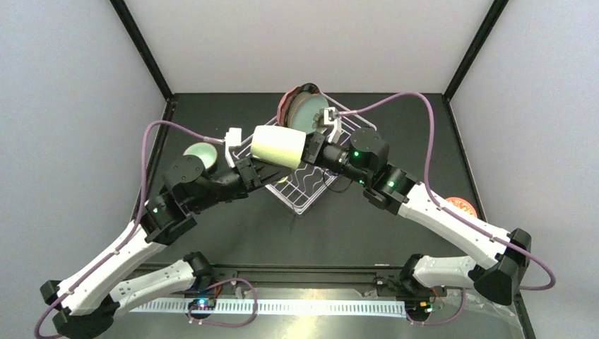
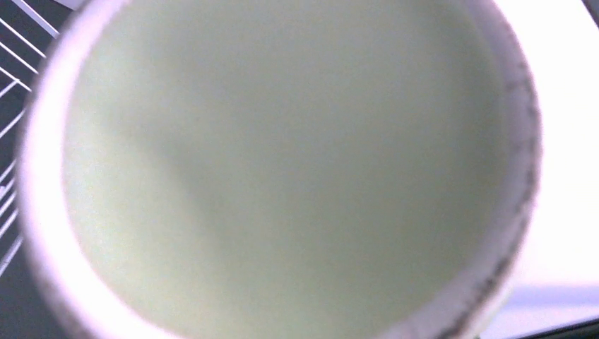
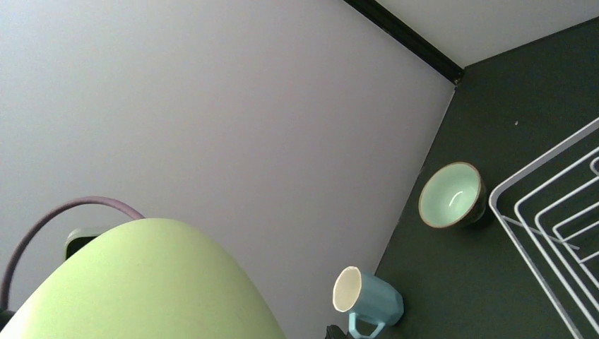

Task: Load the mixed dishes into the dish rack
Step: Pass from the right arm to the left

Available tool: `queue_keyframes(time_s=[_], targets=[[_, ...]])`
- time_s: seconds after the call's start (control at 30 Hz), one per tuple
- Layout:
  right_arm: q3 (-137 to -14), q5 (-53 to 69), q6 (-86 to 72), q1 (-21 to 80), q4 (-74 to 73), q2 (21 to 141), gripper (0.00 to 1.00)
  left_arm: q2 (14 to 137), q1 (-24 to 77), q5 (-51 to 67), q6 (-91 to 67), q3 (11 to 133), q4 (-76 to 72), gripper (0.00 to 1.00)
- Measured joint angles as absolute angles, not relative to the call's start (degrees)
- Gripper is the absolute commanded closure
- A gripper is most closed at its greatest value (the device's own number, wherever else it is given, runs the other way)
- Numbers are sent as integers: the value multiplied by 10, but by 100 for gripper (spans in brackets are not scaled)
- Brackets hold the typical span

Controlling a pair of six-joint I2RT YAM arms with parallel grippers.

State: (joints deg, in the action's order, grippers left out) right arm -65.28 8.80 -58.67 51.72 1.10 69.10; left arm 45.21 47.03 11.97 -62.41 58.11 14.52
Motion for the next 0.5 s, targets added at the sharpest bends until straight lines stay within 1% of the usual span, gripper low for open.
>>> queue_keyframes(time_s=[0.07, 0.2, 0.3, 0.4, 0.47, 0.5], targets=[[-652, 92, -584, 511, 8, 693, 67, 458, 470, 115, -609, 581, 146, 99], [-641, 105, -584, 499, 15, 694, 65, 465, 470, 109, -590, 580, 145, 99], [-631, 116, -584, 493, 22, 691, 59, 465, 472, 104, -582, 575, 143, 99], [-624, 121, -583, 485, 13, 690, 55, 463, 473, 91, -563, 563, 137, 99], [-618, 122, -577, 480, -7, 689, 54, 461, 473, 70, -541, 553, 139, 99], [-615, 123, -571, 478, -24, 688, 51, 461, 473, 46, -527, 548, 138, 99]])
